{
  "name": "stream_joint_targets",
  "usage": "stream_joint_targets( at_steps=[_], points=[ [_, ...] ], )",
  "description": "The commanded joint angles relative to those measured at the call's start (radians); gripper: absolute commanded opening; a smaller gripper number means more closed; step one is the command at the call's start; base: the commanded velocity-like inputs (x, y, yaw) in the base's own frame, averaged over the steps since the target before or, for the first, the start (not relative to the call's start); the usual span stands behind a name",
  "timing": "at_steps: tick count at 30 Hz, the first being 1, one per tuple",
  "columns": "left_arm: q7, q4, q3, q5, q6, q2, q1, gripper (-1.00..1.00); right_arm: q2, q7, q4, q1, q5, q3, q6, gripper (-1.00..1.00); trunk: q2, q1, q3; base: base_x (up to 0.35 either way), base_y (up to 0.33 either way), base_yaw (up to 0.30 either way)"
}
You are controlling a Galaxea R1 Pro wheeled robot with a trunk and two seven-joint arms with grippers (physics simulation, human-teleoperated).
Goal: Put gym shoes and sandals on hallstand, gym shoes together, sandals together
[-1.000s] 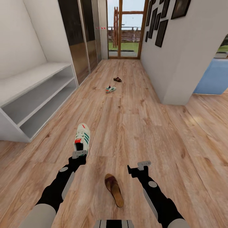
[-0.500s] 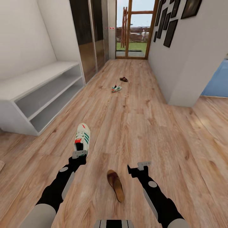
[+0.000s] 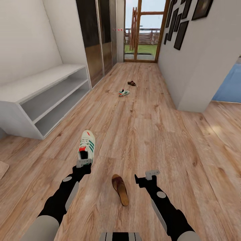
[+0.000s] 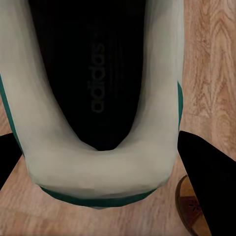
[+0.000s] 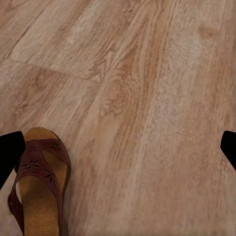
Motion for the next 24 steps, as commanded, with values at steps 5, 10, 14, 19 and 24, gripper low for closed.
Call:
stream_joint_targets(
  at_steps=[5, 10, 14, 19, 24],
  points=[
    [-0.001, -0.002, 0.0, 0.01, 0.006, 0.0, 0.0, -1.0, 0.002, -0.002, 0.0, 0.0, -0.002, 0.003, 0.004, 1.0, 0.0, 0.0, -0.002, 0.0, 0.0, 0.054],
    [-0.001, -0.002, 0.0, 0.01, 0.006, 0.0, 0.0, -1.0, 0.002, -0.002, 0.001, 0.0, -0.004, 0.004, 0.003, 1.0, 0.0, 0.0, -0.006, 0.0, 0.0, 0.175],
    [-0.001, -0.002, 0.0, 0.01, 0.006, 0.0, 0.0, -1.0, 0.002, -0.002, 0.002, 0.0, -0.004, 0.003, 0.003, 1.0, 0.0, 0.0, -0.008, 0.0, 0.0, 0.103],
    [-0.001, -0.014, 0.0, 0.009, 0.007, 0.0, 0.0, -1.0, 0.001, -0.002, 0.008, 0.0, -0.004, 0.001, 0.003, 1.0, 0.0, 0.0, -0.009, 0.0, 0.0, 0.046],
    [-0.001, -0.047, 0.0, 0.009, 0.048, 0.0, 0.0, -1.0, 0.002, -0.002, 0.042, 0.0, -0.004, 0.001, 0.003, 1.0, 0.0, 0.0, -0.01, 0.0, 0.0, 0.192]
  ],
)
